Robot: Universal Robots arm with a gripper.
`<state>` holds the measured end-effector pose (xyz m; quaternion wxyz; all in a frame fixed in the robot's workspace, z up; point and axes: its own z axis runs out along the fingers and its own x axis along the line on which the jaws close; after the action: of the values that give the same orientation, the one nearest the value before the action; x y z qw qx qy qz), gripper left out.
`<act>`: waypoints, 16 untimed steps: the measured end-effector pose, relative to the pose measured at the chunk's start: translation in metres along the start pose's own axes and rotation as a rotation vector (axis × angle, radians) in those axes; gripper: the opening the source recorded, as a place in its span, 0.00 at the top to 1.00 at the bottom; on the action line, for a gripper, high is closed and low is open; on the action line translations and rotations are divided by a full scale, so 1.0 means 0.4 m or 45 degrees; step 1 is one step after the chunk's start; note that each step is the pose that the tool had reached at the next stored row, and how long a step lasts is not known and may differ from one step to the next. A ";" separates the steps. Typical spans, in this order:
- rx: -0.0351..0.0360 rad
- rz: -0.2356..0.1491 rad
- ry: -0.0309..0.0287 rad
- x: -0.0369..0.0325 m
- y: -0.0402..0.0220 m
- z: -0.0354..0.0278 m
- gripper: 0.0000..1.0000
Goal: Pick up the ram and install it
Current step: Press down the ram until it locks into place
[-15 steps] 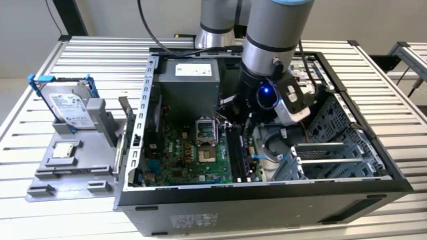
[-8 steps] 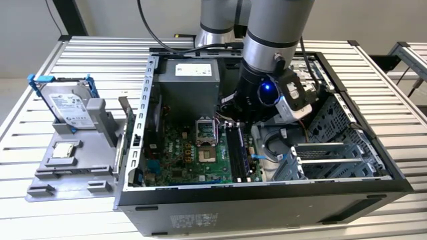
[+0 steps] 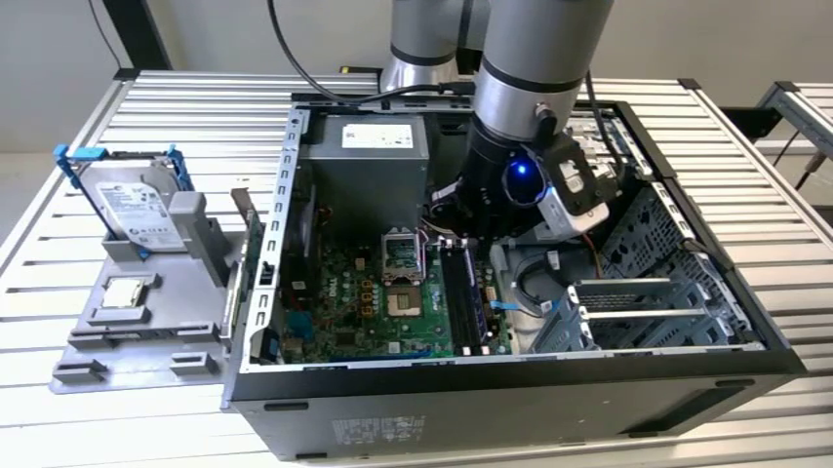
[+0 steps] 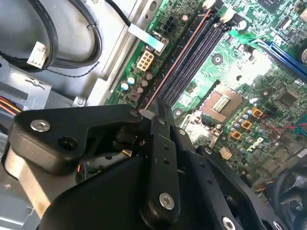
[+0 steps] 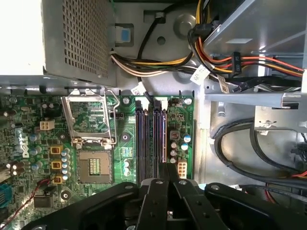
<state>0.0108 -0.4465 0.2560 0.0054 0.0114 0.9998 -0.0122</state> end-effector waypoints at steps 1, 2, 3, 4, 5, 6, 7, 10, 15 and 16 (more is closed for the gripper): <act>0.0000 0.000 0.0000 0.000 0.000 0.000 1.00; 0.0000 0.000 0.0000 0.000 0.000 0.000 1.00; 0.0000 0.000 0.0000 0.000 0.000 -0.001 1.00; 0.0001 0.000 0.0000 0.000 0.000 -0.001 1.00; 0.0000 0.000 0.0000 0.000 0.000 -0.001 1.00; 0.0000 0.000 0.0000 0.000 0.000 -0.001 1.00; 0.0000 0.000 0.0000 0.000 0.000 -0.001 1.00; -0.0005 -0.046 -0.0011 0.000 0.000 -0.001 1.00; -0.0019 -0.162 -0.0039 0.000 0.000 -0.001 1.00; -0.0020 -0.186 -0.0045 0.000 0.000 -0.001 1.00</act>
<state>0.0108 -0.4465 0.2566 0.0063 -0.0617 0.9980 -0.0118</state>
